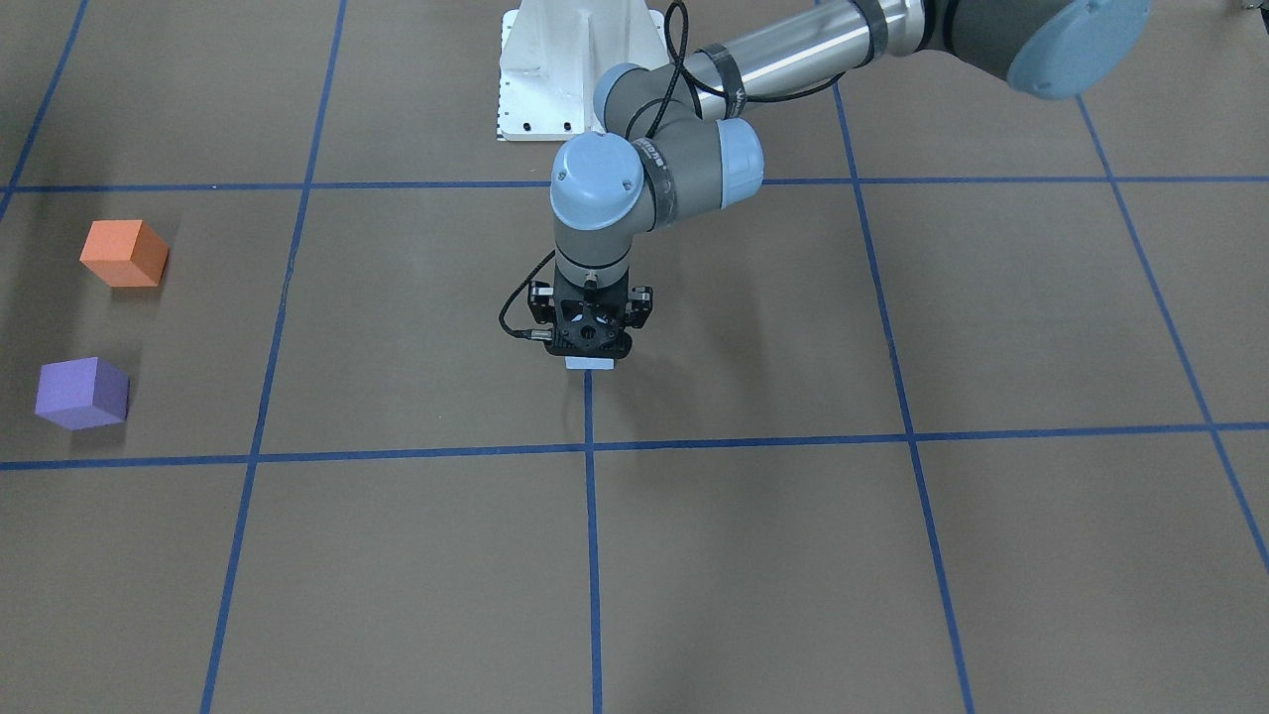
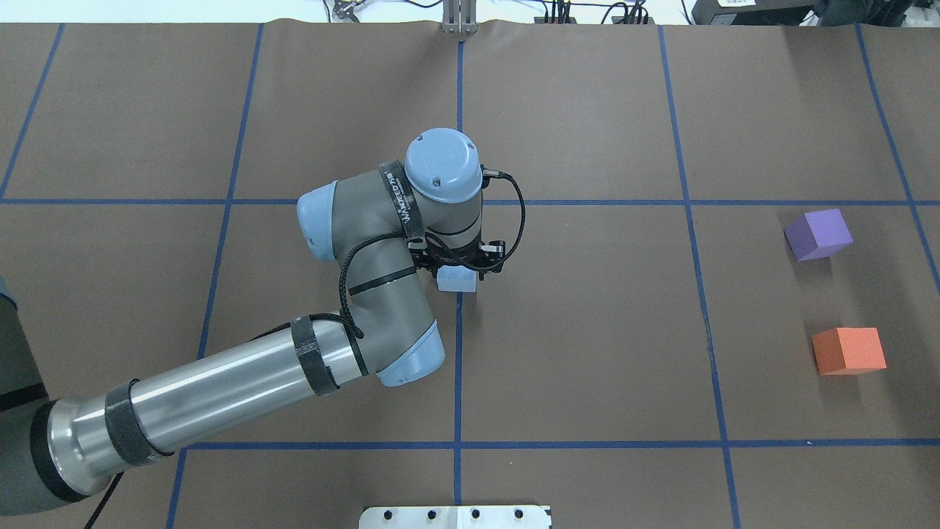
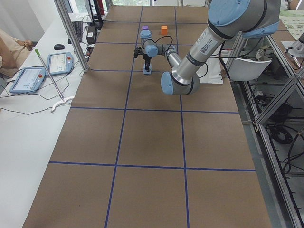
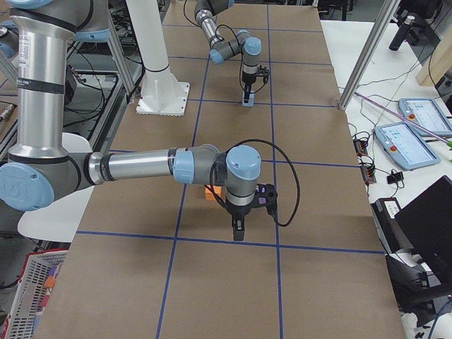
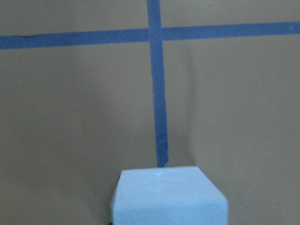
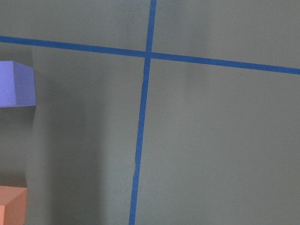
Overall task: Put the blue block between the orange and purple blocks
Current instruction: 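Carry the light blue cube with the left gripper to the table center, then release the light blue cube and raise the left gripper away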
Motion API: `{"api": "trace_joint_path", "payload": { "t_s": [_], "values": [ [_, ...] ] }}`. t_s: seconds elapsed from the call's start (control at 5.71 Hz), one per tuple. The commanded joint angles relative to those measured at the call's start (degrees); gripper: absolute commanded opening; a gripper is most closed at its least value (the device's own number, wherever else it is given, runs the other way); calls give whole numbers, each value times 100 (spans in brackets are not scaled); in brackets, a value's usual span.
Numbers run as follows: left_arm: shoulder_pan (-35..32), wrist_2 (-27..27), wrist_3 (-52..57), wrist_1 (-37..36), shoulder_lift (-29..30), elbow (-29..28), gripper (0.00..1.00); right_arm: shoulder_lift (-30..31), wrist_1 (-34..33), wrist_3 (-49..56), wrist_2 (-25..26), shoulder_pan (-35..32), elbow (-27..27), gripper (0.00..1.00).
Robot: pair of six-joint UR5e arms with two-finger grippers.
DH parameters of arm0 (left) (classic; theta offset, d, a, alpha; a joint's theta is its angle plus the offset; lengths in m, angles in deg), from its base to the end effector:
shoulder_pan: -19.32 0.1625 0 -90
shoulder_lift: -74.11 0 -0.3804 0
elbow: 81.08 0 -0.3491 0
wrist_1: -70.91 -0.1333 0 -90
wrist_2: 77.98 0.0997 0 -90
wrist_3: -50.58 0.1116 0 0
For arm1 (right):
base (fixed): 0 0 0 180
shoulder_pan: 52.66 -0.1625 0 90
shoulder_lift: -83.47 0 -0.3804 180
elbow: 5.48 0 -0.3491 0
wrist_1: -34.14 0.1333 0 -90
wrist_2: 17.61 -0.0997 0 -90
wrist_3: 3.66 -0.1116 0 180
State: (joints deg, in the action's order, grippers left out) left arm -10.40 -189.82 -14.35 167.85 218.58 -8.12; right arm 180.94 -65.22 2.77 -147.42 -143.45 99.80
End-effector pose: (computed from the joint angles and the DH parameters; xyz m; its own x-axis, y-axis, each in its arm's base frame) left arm 0.5889 -0.4419 0.1757 0.6616 0.0752 -0.7461 -0.0509 0.9972 0.0554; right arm 0.0673 -0.3929 0.5806 0.7646 -0.0842 0.6390 0.0723 0.9964 0.0448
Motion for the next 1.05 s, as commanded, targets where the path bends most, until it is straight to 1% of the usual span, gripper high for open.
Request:
{"api": "trace_joint_path", "payload": {
  "t_s": [0.0,0.17,0.35,0.53,0.7,0.88],
  "values": [
    [-190,-13,77,-182,-15,470,100,0,4,7,0,0,71,100],
    [-427,-327,426,-767,-33,987,99,17,-5,15,9,0,350,100],
    [-638,-435,977,-1391,-442,1941,99,-52,4,7,-17,0,449,100],
    [-1128,-453,2062,-2085,-994,2820,99,-157,344,-63,-18,9,597,100],
    [-1742,-436,3143,-2283,-1348,2951,99,-202,1147,-72,-87,9,703,100],
    [-2574,-505,4537,-2302,-1778,2935,99,-211,1173,-55,-697,9,670,100]
  ]
}}
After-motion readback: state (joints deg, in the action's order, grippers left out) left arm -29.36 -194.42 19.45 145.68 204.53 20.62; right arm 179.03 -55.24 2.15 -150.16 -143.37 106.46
